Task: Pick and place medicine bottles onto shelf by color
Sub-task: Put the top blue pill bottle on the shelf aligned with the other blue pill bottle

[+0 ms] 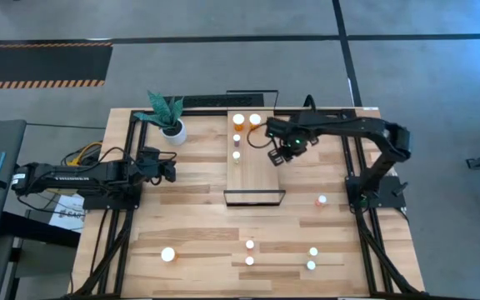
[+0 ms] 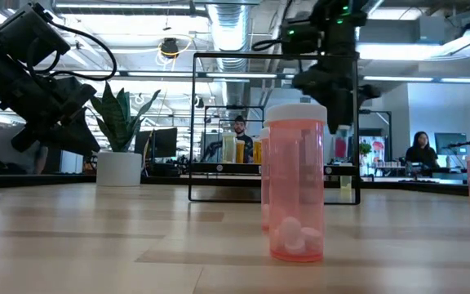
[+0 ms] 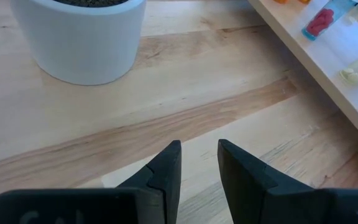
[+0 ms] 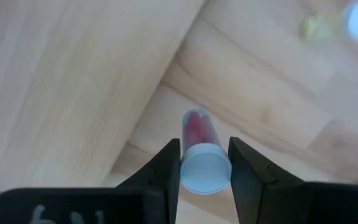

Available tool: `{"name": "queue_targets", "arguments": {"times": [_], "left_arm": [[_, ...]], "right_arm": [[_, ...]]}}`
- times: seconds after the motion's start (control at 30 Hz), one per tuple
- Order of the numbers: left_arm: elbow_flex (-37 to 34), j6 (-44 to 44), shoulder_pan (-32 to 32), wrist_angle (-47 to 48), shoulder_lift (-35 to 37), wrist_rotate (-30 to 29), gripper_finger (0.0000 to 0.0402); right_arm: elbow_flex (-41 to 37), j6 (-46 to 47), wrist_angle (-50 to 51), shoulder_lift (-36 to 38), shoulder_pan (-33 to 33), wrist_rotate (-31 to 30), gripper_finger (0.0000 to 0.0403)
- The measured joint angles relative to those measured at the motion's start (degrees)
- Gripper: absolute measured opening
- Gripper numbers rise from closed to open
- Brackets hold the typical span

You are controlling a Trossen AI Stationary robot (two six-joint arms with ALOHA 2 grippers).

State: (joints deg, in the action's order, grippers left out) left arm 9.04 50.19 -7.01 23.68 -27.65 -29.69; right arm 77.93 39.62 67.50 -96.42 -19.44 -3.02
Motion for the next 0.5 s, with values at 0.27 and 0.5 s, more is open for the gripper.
{"name": "queue_targets", "arguments": {"times": [0.27,0.5], "left_arm": [[0.0,0.0,0.0,0.0,0.0,0.1,0.0091],[0.0,0.0,0.0,0.0,0.0,0.5,0.0091]], "right_arm": [[11.3,-11.4,2.3,-10.4,-1.5,-0.6,0.0118],[18.4,-17.8,3.0,-16.0,-2.9,-0.4,0.0119]]}}
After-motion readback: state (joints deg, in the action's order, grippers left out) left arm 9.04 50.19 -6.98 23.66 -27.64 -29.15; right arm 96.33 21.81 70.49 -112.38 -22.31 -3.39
